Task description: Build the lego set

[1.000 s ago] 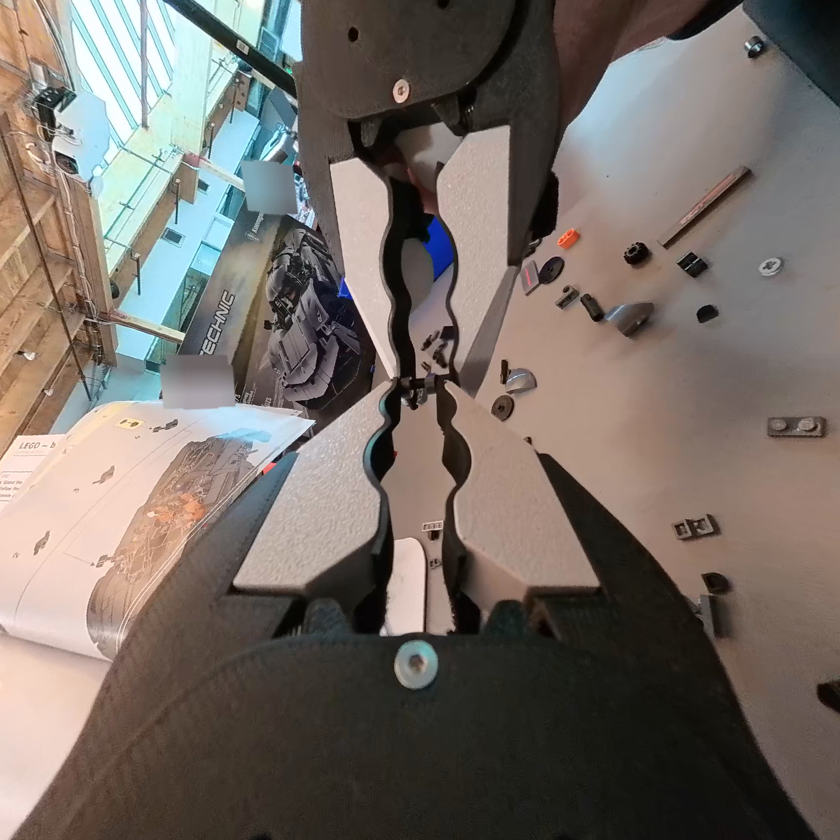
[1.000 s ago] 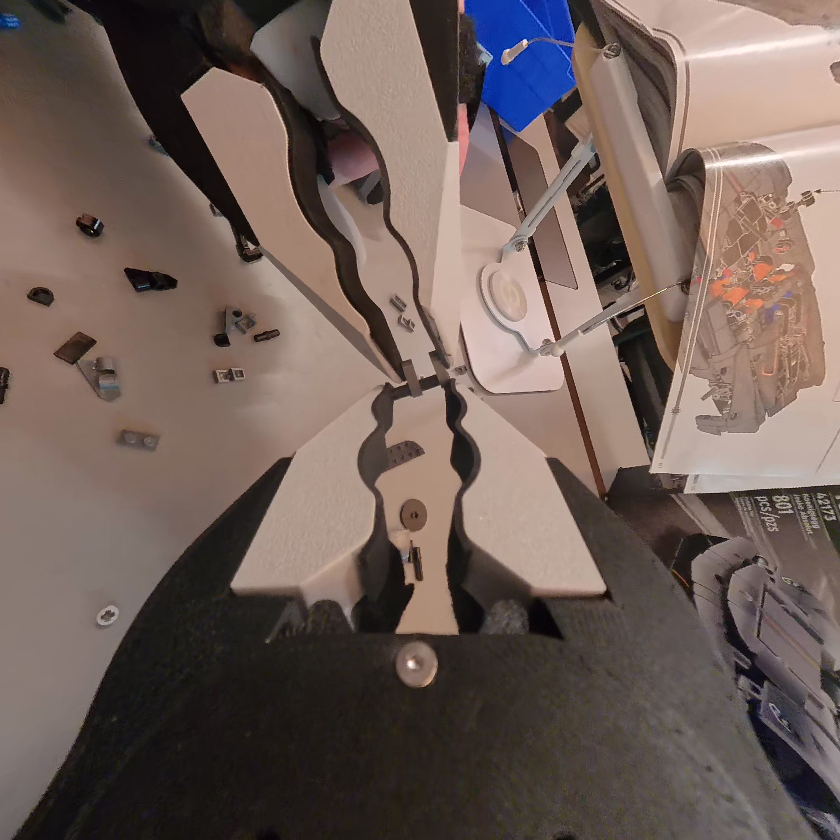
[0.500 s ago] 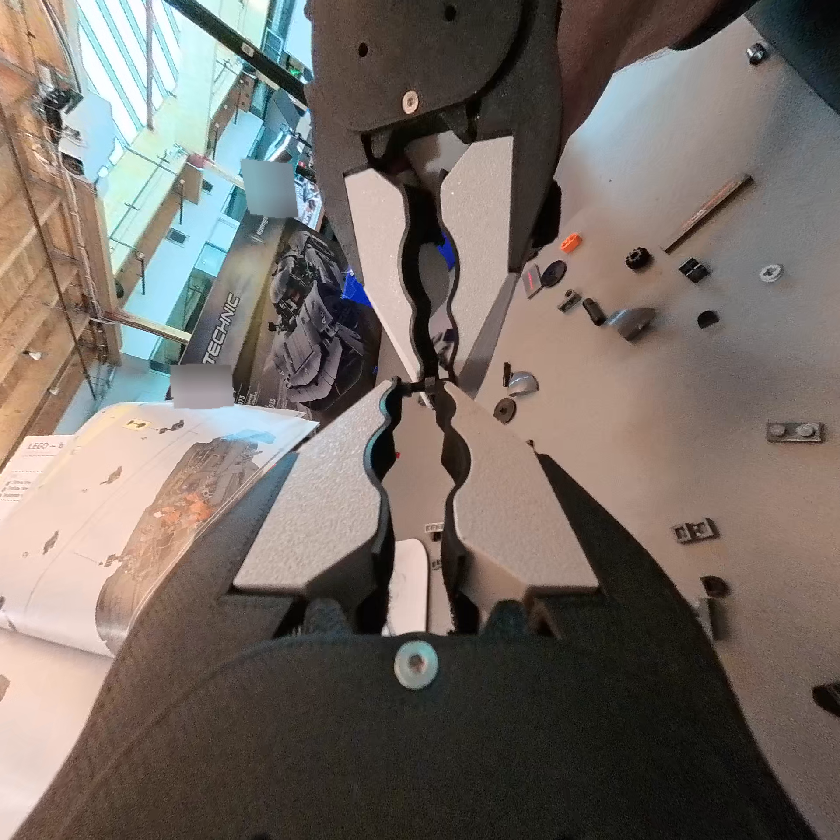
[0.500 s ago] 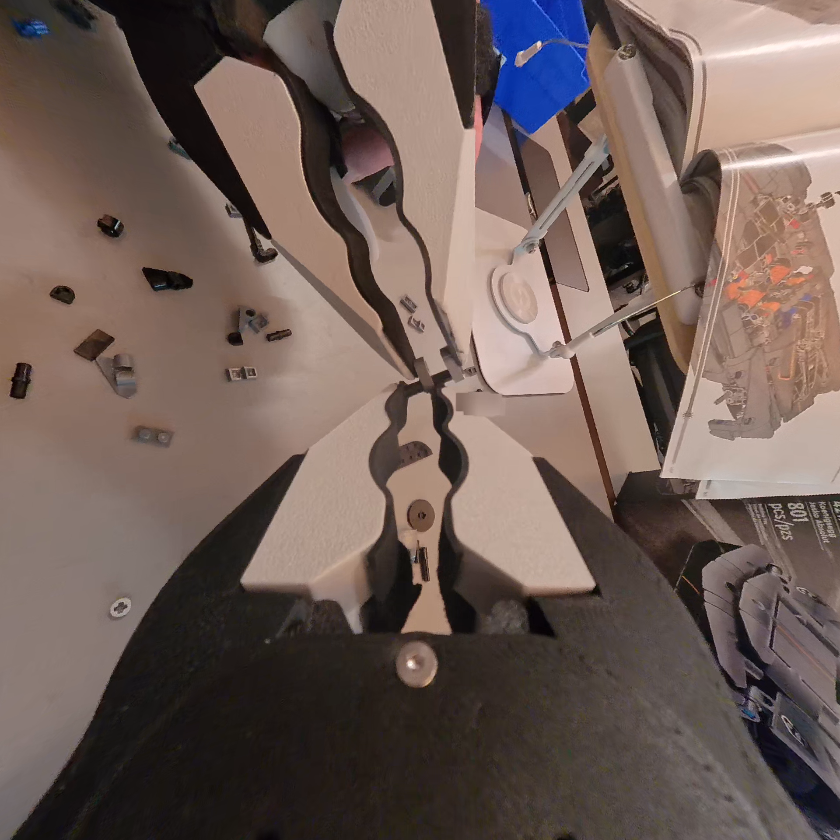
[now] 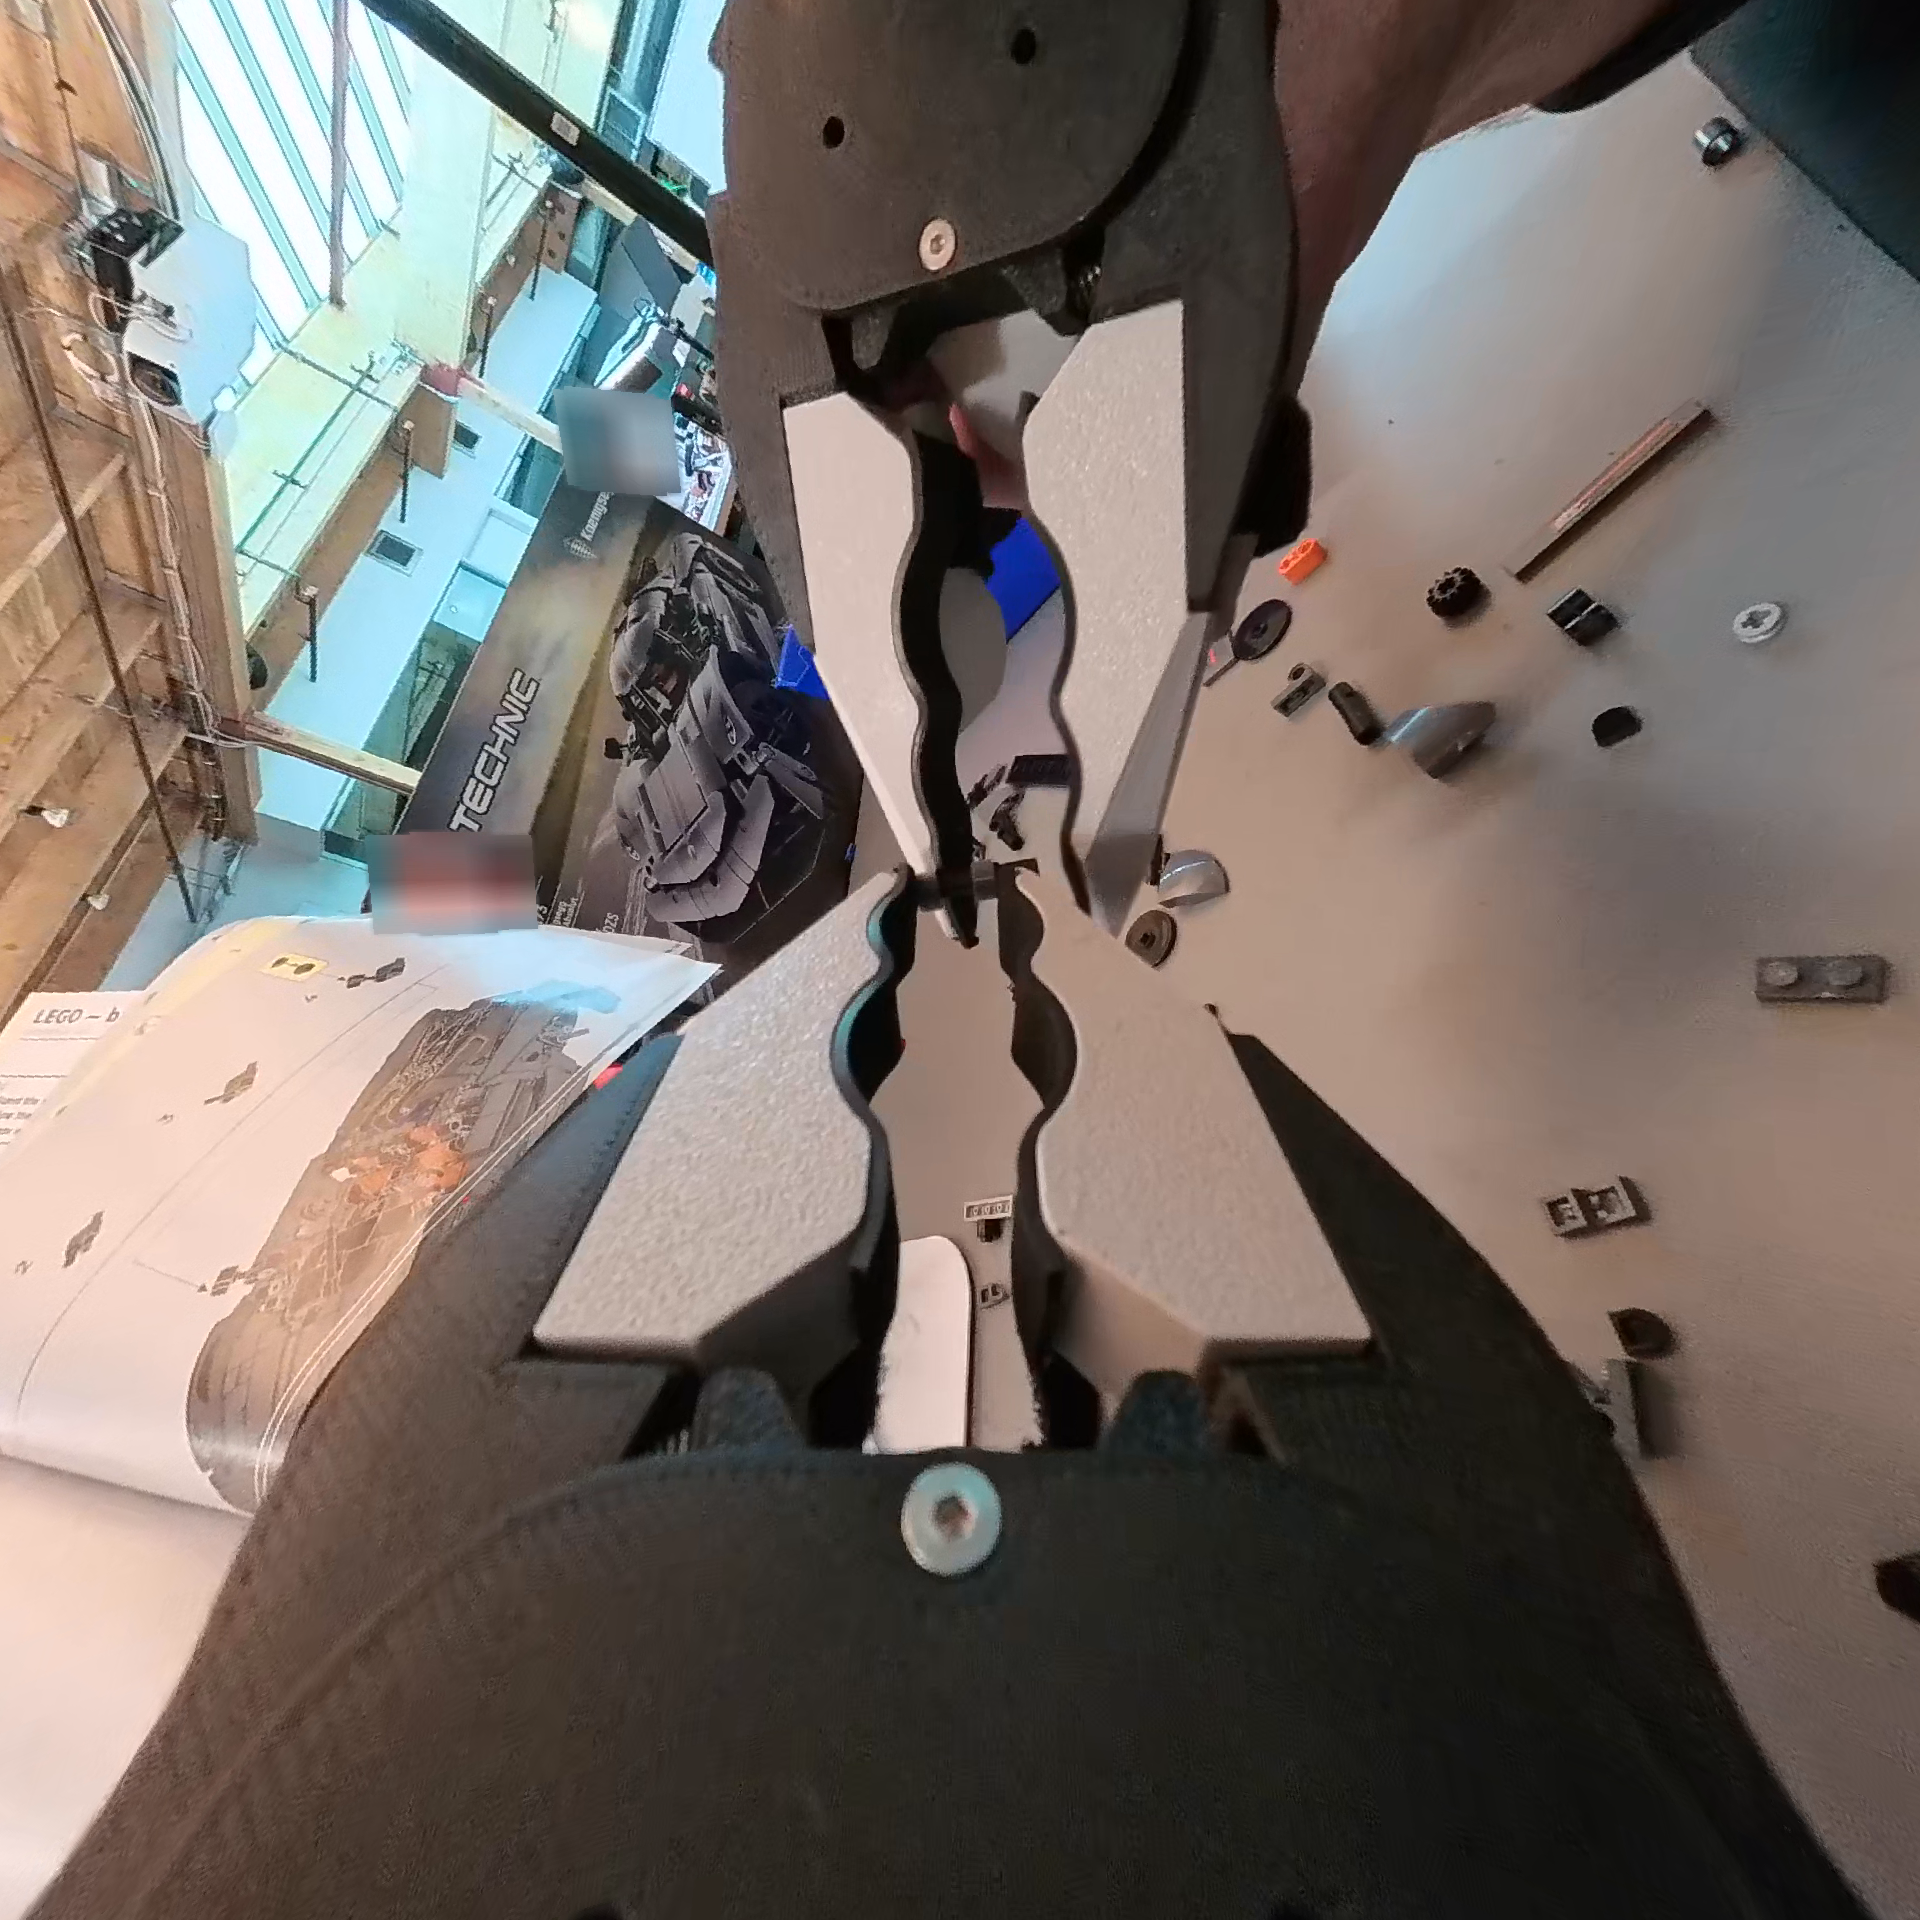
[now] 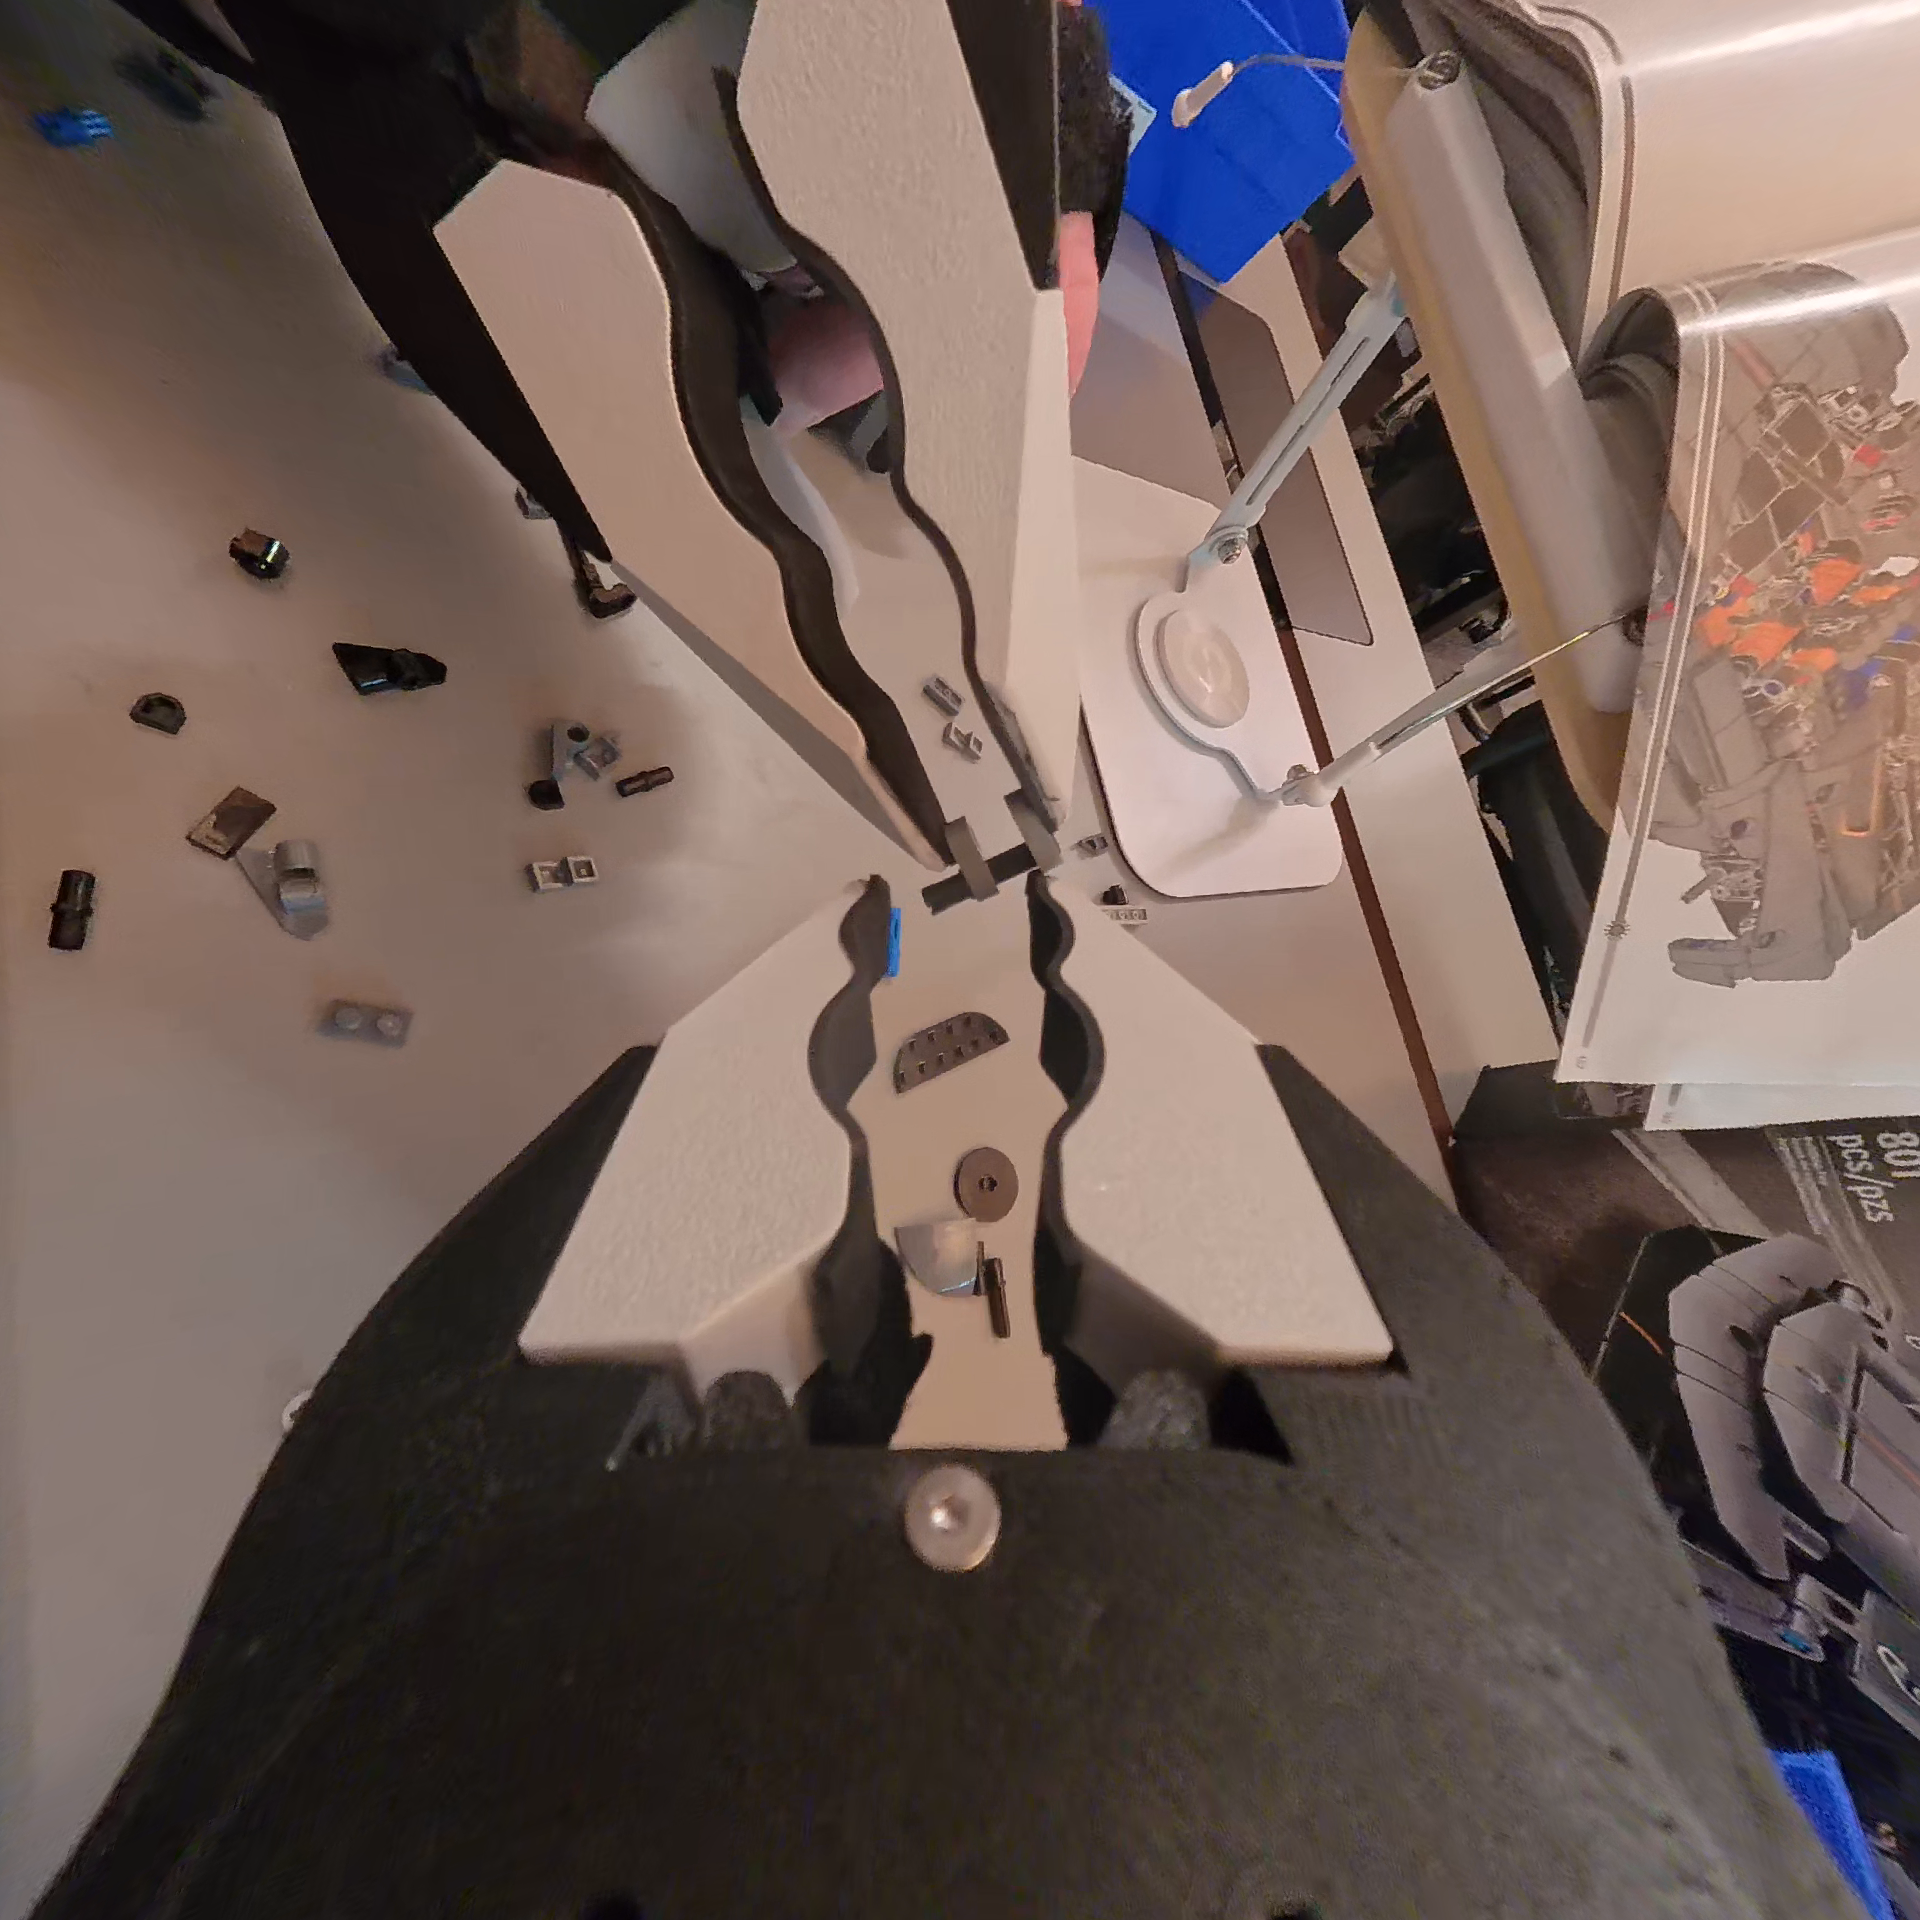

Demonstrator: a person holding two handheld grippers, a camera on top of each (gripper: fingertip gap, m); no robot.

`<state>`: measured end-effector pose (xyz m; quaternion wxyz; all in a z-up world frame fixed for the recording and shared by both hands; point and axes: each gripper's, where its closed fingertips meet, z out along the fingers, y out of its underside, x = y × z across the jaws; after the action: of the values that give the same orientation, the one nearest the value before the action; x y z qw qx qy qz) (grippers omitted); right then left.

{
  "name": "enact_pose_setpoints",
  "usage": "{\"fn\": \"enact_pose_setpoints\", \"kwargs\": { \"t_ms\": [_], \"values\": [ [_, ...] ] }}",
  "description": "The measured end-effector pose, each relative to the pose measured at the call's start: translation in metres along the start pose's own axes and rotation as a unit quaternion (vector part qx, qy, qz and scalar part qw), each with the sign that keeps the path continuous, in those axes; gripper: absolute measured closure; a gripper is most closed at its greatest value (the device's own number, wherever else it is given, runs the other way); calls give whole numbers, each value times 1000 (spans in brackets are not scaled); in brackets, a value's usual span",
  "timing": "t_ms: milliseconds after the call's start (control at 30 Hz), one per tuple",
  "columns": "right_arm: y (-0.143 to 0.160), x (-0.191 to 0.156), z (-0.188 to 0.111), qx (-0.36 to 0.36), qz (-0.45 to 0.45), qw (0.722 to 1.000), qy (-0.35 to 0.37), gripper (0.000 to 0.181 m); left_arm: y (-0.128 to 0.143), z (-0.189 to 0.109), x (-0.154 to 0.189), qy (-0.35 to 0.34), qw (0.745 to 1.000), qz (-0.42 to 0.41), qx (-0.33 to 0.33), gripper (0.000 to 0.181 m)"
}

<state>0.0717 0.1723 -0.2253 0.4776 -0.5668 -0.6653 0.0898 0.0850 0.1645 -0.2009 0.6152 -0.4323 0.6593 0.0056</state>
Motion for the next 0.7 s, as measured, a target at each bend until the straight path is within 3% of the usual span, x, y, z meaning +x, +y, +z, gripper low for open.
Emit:
{"fn": "enact_pose_setpoints", "kwargs": {
  "t_ms": [133,700],
  "values": [
    [6,2,1,-15,12,1000,0,150,-1,0,1,2,1000,-3,5,168],
    [-7,-3,-5,23,-7,1000,-4,160,-12,-3,5,23,998,-33,43,169]
  ]
}}
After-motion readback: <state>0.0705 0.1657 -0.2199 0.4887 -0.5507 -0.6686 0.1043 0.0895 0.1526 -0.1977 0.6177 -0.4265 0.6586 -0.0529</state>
